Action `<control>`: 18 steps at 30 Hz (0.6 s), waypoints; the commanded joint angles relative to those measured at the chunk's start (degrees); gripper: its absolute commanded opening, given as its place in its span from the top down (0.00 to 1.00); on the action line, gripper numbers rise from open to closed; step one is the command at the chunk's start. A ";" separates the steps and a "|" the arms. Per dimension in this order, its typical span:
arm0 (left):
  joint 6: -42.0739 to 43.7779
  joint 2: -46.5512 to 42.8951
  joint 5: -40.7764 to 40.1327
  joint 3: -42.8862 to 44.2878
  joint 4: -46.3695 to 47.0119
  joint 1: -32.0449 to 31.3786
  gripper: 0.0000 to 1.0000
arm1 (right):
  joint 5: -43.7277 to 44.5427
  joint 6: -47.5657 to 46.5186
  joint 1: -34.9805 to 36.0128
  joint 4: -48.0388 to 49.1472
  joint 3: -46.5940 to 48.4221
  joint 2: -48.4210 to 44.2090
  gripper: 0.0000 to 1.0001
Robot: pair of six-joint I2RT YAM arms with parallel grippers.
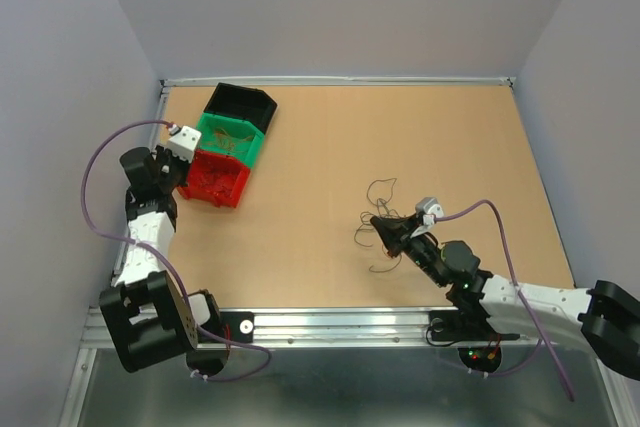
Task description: Untangle the cables
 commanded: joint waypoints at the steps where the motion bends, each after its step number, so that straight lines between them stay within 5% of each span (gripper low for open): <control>1: 10.63 2.37 3.54 2.09 -7.84 0.37 1.00 | 0.64 0.22 0.19 5.73 1.83 1.89 0.99; 8: 16.87 12.03 3.19 12.18 -22.52 0.46 0.98 | 1.25 0.74 0.20 7.75 3.15 6.54 0.99; 12: 17.84 16.52 1.17 17.55 -29.65 0.46 0.76 | 2.75 -0.39 0.11 7.76 7.35 10.41 0.99; 18: 18.11 10.29 2.48 16.78 -30.27 0.55 0.51 | -1.29 -3.20 0.20 6.19 14.04 13.23 1.00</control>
